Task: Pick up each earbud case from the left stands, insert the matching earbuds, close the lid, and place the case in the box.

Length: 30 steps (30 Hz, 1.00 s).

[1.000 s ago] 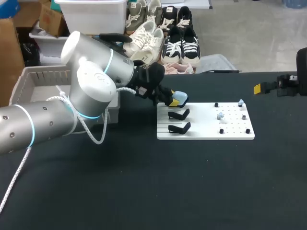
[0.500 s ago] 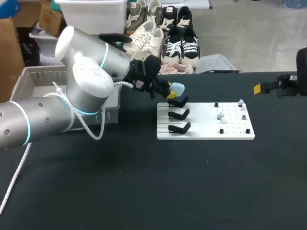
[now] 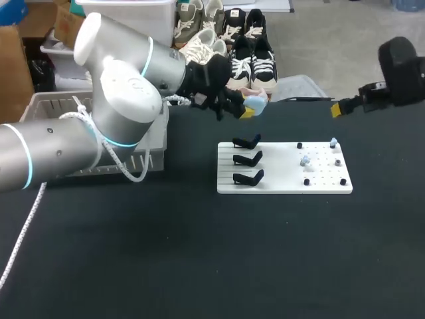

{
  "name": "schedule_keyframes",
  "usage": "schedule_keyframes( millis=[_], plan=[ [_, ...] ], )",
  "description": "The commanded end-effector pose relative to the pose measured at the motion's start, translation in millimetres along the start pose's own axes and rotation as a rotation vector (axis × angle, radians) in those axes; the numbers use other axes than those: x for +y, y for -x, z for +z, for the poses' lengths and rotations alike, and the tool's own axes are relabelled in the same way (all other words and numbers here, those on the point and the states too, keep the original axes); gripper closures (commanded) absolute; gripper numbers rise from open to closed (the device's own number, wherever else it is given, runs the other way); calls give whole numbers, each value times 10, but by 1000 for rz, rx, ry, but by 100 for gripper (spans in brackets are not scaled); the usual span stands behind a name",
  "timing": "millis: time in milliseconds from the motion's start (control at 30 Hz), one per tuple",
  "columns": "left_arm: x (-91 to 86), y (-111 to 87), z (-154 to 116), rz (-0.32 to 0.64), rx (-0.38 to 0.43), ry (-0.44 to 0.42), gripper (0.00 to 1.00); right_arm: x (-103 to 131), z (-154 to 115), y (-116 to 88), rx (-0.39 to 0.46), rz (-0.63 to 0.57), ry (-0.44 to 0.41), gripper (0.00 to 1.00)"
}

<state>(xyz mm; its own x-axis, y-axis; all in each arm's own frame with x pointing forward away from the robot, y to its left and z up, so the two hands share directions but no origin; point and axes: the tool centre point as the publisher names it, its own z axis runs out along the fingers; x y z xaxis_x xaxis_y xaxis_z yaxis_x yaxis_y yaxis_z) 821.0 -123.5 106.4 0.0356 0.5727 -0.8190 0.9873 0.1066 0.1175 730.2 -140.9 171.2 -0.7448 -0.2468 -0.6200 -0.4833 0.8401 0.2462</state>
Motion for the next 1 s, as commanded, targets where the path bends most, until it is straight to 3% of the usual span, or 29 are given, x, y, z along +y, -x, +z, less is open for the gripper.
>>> schedule_keyframes(
  millis=[33,233,567,1000],
  plan=[
    [-10,220,14,26,-3,-6,100,21,278,191,58,-22,81,0],
    [-38,459,39,68,-23,-19,100,169,473,249,97,-65,122,0],
    [-137,605,95,107,-44,-45,100,267,663,341,117,-102,157,0],
    [-309,532,180,78,-48,-74,100,265,698,441,123,-123,168,0]
  ],
)
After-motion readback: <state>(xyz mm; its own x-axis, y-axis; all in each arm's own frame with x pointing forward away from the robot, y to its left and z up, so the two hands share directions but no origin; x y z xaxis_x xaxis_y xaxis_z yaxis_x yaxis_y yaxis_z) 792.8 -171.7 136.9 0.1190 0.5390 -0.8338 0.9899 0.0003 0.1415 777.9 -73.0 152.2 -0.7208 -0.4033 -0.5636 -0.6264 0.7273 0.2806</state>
